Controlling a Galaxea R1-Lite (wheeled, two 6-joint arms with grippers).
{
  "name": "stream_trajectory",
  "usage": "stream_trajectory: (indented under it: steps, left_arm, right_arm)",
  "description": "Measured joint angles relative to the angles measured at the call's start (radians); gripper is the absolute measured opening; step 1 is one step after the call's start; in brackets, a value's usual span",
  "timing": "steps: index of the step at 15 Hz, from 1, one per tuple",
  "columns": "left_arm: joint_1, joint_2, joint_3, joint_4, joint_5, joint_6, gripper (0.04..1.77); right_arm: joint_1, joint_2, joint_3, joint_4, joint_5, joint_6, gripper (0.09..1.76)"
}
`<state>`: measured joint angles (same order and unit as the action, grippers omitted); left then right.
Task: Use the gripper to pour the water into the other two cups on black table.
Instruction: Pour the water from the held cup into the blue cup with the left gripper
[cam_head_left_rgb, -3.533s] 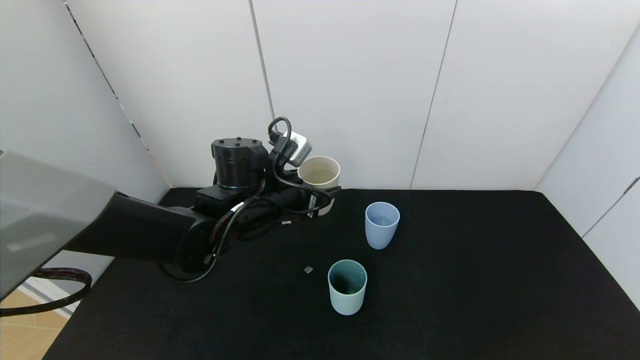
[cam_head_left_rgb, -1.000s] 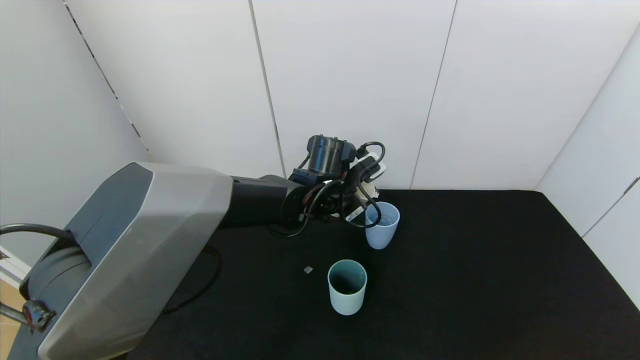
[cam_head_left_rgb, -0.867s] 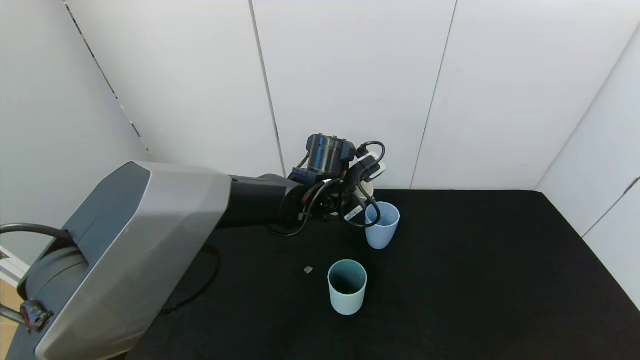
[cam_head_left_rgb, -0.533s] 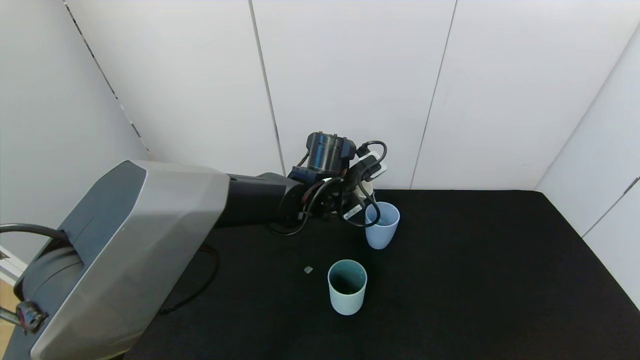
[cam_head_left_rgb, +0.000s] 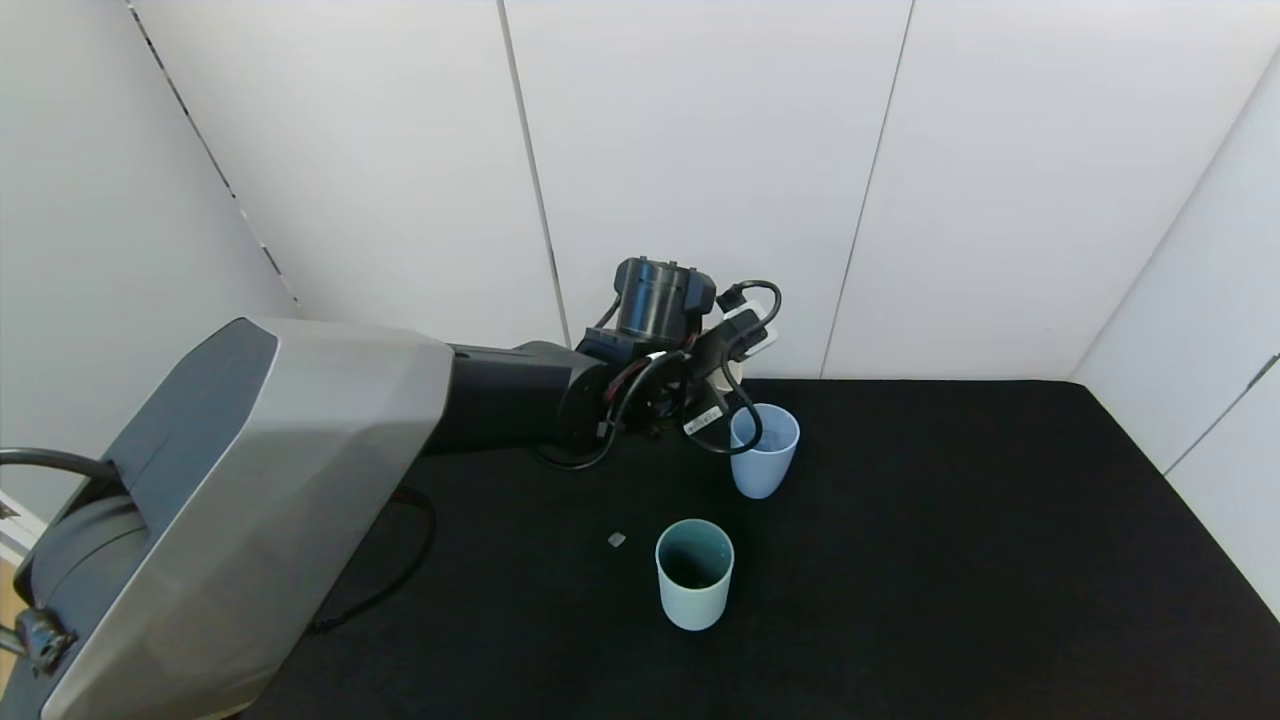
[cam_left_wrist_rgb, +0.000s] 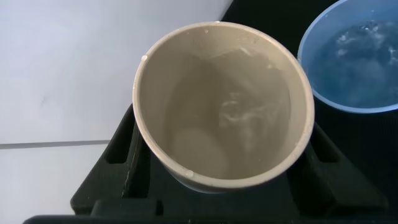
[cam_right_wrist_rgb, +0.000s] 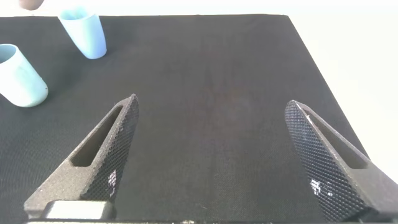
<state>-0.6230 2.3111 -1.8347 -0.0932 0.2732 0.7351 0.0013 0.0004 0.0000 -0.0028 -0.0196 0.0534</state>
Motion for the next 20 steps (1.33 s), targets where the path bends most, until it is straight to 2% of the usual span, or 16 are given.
stream_trajectory:
  steps: [20]
  left_arm:
    - [-0.049, -0.003, 0.002, -0.001, 0.076, 0.084, 1.23]
  right_arm:
    - [0.000, 0.000, 0.000, 0.000, 0.000, 0.000, 1.71]
